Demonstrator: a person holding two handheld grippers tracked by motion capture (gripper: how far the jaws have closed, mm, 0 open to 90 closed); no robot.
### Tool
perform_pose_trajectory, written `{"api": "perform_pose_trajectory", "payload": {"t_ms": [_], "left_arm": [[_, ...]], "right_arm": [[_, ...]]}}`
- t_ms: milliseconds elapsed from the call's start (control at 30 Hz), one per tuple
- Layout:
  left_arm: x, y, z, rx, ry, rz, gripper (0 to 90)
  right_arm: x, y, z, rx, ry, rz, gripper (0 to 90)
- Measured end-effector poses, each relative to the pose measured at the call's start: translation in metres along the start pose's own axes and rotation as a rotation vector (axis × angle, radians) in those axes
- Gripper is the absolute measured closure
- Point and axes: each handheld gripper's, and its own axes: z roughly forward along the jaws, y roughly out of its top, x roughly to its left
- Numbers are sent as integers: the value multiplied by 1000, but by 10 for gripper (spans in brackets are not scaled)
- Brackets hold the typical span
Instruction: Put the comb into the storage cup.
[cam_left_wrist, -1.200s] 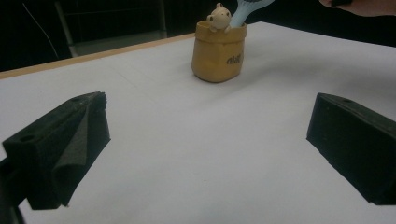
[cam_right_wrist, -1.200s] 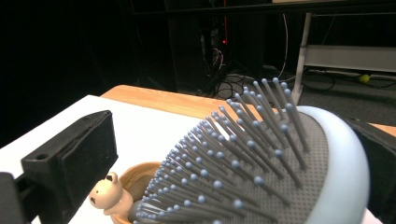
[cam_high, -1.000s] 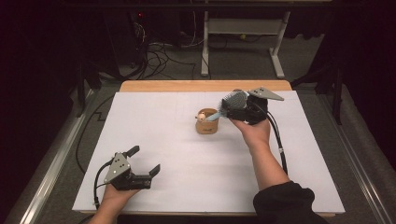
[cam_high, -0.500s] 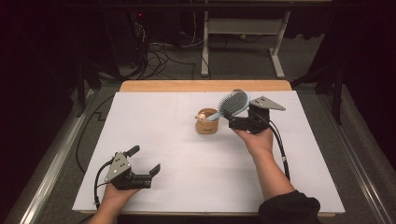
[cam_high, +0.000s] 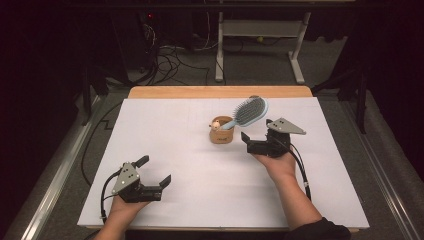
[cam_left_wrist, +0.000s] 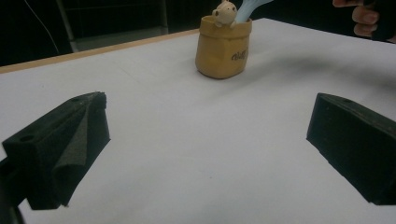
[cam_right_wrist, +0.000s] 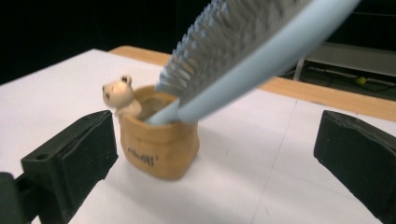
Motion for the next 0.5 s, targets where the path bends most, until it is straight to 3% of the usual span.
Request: {"api": "perform_pose_trajectory", "payload": {"t_ms": [500], "left_arm": [[5,0,-2,4,1,-6,3]], "right_arm": [[3,-39,-34,4,2,-43,0]]}}
